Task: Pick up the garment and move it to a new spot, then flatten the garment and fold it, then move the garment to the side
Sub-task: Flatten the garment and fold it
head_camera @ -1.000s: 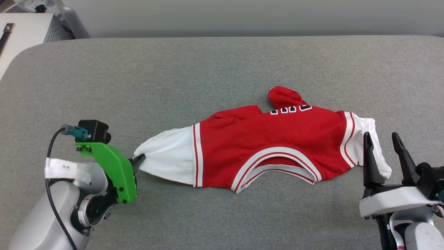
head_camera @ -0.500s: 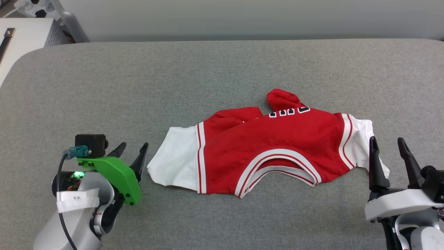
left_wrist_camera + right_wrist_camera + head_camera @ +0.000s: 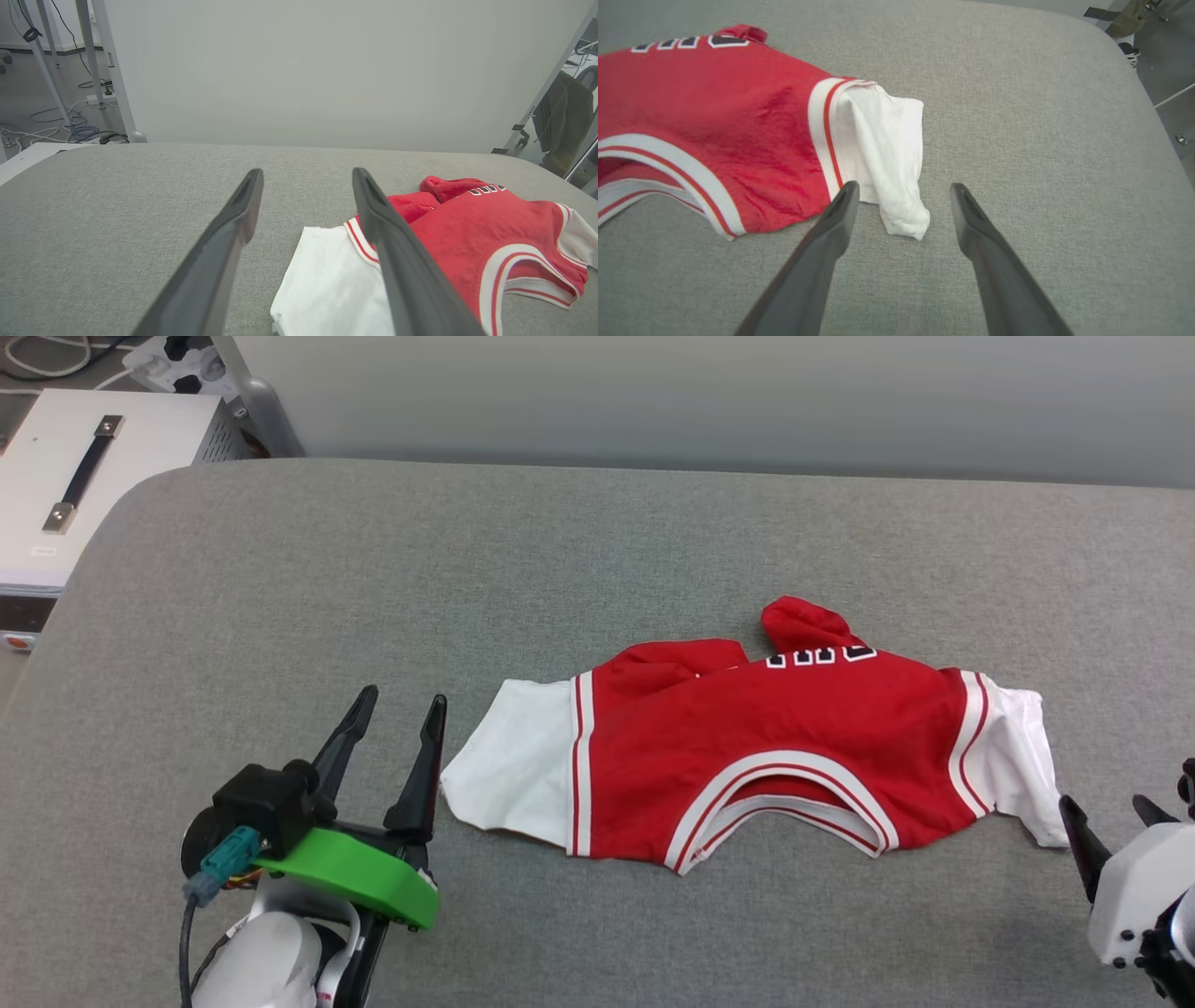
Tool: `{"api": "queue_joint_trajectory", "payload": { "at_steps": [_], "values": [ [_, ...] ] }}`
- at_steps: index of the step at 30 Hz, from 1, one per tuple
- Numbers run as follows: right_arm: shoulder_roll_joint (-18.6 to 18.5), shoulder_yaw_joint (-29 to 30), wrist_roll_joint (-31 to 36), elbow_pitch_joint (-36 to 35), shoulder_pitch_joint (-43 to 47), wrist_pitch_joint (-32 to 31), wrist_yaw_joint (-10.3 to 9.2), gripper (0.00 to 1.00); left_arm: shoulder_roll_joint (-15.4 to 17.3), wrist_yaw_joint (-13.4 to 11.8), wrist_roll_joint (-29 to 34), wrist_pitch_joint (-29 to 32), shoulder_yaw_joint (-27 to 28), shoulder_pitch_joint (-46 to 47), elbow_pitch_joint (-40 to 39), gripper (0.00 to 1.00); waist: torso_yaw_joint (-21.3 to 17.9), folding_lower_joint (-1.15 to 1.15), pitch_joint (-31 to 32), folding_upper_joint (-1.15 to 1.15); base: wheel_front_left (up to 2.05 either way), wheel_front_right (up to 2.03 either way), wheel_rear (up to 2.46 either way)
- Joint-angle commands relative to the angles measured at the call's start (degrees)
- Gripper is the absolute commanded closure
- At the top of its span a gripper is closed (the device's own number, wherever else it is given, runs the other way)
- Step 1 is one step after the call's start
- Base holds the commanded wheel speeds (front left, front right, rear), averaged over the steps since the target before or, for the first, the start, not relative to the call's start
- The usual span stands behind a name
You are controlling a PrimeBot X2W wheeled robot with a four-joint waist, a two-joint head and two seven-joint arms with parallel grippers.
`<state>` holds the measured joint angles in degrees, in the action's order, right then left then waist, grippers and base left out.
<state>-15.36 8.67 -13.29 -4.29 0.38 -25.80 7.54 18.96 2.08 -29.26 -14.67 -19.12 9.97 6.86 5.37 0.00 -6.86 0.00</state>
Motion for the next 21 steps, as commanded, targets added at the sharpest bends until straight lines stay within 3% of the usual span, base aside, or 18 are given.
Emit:
{"api": "queue_joint_trajectory", "payload": {
  "at_steps": [1, 5, 9, 21],
  "values": [
    [-0.83, 0.51, -0.71, 0.31, -1.31, -4.25, -0.05, 0.0, -0.49, 0.63, 1.24, -0.31, 0.59, -0.87, -0.22, 0.0, 0.82, 0.0, -0.84, 0.0, 0.0, 0.0, 0.0],
    [-2.77, 1.93, -2.78, 1.68, -3.29, -14.83, -0.05, 0.0, -1.81, 1.81, 2.82, -0.31, 1.76, -0.56, -0.14, 0.0, 2.17, 0.0, -2.05, 0.0, 0.0, 0.0, 0.0],
    [-3.24, 3.52, -3.63, 3.36, -5.21, -20.44, -0.05, 0.0, -2.94, 2.7, 4.01, -0.32, 2.78, -0.18, 0.02, 0.0, 3.26, 0.0, -3.25, 0.0, 0.0, 0.0, 0.0],
    [-3.09, 5.04, -2.16, 7.04, -8.41, -24.43, -0.05, 0.0, -5.42, 4.53, 6.31, -0.32, 5.41, 1.97, 0.28, 0.0, 5.71, 0.0, -7.42, 0.0, 0.0, 0.0, 0.0]
  ]
}}
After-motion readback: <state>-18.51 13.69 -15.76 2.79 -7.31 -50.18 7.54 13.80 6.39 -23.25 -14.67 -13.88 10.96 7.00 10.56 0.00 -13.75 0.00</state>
